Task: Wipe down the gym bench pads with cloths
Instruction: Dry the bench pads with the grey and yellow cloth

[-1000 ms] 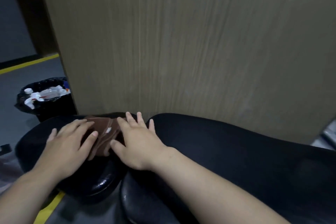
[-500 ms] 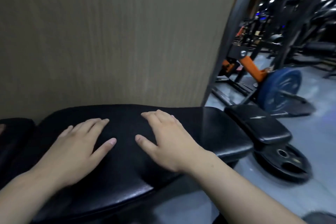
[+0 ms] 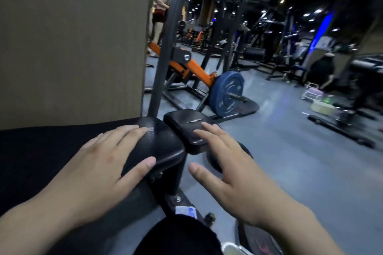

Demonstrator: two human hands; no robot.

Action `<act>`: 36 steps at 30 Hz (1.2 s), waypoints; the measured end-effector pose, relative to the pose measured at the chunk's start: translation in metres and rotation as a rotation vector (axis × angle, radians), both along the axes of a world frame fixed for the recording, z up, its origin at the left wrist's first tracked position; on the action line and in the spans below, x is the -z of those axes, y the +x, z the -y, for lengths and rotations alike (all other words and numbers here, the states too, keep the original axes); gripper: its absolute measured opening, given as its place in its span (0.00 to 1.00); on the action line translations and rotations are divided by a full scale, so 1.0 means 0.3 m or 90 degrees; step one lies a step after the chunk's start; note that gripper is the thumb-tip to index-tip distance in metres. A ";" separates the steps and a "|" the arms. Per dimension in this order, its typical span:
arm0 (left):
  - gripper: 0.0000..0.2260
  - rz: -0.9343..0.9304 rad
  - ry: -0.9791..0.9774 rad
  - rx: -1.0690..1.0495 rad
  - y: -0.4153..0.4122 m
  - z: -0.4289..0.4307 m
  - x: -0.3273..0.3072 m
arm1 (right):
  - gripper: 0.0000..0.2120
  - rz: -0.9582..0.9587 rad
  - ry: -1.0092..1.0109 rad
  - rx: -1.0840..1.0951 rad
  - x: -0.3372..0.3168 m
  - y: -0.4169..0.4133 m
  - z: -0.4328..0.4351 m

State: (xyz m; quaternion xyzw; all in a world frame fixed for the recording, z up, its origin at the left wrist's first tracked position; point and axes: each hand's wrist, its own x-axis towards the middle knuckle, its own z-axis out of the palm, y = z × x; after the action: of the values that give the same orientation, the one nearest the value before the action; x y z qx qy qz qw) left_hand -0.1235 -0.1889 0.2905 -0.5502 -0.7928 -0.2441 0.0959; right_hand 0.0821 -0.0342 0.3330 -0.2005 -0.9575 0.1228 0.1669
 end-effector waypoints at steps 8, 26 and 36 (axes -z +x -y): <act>0.33 -0.041 0.016 0.184 0.328 -0.311 -0.062 | 0.35 0.034 -0.022 0.142 -0.066 0.415 -0.076; 0.33 0.034 0.008 0.424 0.834 -0.630 -0.011 | 0.37 -0.007 -0.080 0.369 0.072 0.943 -0.111; 0.32 0.043 -0.076 0.437 0.762 -0.650 0.217 | 0.33 -0.041 -0.123 0.356 0.277 0.960 -0.141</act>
State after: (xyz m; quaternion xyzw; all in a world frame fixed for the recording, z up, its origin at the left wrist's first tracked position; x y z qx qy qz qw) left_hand 0.1050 0.0061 0.2254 -0.7808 -0.5775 -0.2330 -0.0503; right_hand 0.3703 0.0080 0.2498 -0.4674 -0.8433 0.1689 0.2047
